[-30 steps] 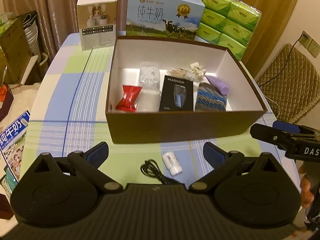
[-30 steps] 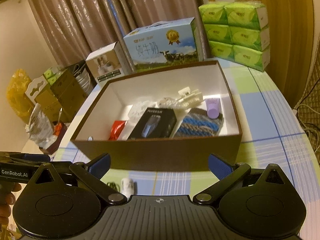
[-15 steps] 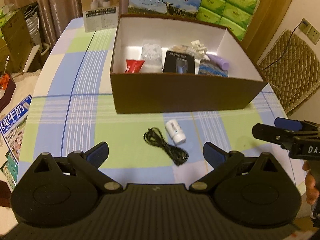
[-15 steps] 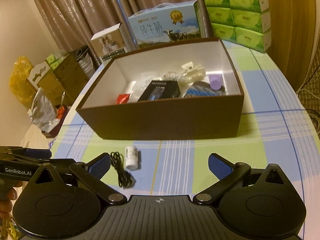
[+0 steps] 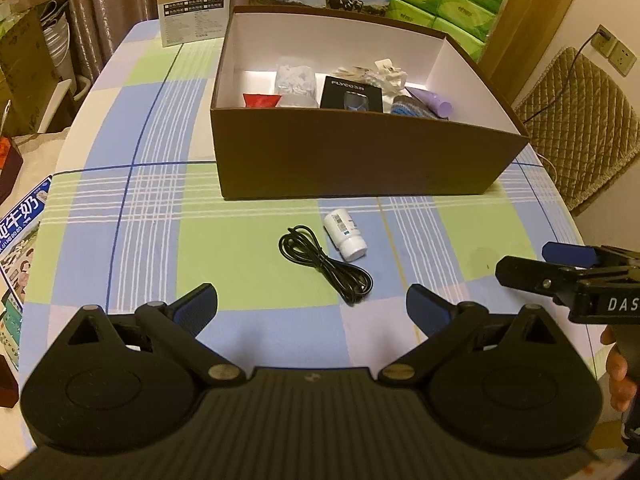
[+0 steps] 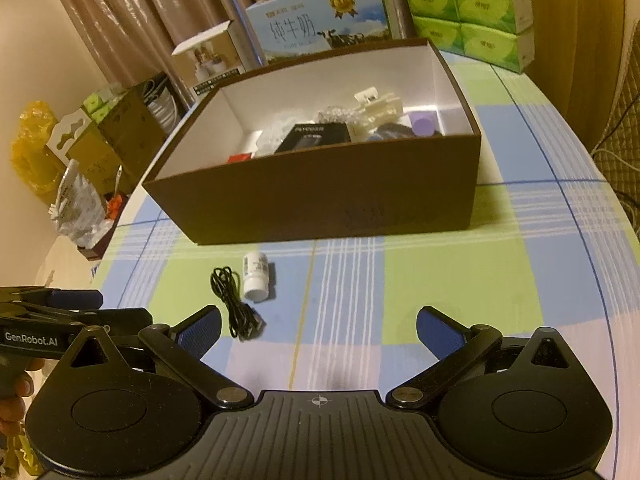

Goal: Organize objects
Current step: 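Withdraw both tools from the box toward the black cable and white bottle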

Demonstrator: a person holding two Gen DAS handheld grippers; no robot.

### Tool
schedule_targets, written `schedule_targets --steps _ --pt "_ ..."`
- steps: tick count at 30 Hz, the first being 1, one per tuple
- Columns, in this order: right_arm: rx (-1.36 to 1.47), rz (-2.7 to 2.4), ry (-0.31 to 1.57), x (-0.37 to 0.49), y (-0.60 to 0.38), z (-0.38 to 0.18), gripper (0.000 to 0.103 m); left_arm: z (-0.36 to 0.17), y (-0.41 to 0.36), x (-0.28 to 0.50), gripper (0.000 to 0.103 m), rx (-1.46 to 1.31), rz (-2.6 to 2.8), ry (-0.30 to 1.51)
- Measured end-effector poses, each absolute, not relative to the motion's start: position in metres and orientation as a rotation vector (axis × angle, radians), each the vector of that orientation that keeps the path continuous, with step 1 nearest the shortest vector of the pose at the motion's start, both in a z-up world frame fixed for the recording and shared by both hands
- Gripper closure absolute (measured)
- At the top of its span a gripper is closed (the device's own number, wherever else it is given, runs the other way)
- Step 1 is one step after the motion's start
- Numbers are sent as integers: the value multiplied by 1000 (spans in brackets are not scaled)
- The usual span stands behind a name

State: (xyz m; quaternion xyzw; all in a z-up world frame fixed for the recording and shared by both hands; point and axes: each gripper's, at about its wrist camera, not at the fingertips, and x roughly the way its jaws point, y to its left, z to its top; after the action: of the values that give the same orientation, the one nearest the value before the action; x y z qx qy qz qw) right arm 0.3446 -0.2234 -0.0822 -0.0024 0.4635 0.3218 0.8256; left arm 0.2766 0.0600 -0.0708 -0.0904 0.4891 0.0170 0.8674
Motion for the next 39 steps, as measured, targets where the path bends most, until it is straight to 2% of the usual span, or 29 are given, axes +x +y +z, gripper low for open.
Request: schedule_targets --steps 23,39 --pt "-14 620 1063 353 -224 -107 2 -104 61 289 4 -134 -76 1047" --pt "-8 524 1138 366 -231 -135 2 -148 55 321 1 56 -276 996"
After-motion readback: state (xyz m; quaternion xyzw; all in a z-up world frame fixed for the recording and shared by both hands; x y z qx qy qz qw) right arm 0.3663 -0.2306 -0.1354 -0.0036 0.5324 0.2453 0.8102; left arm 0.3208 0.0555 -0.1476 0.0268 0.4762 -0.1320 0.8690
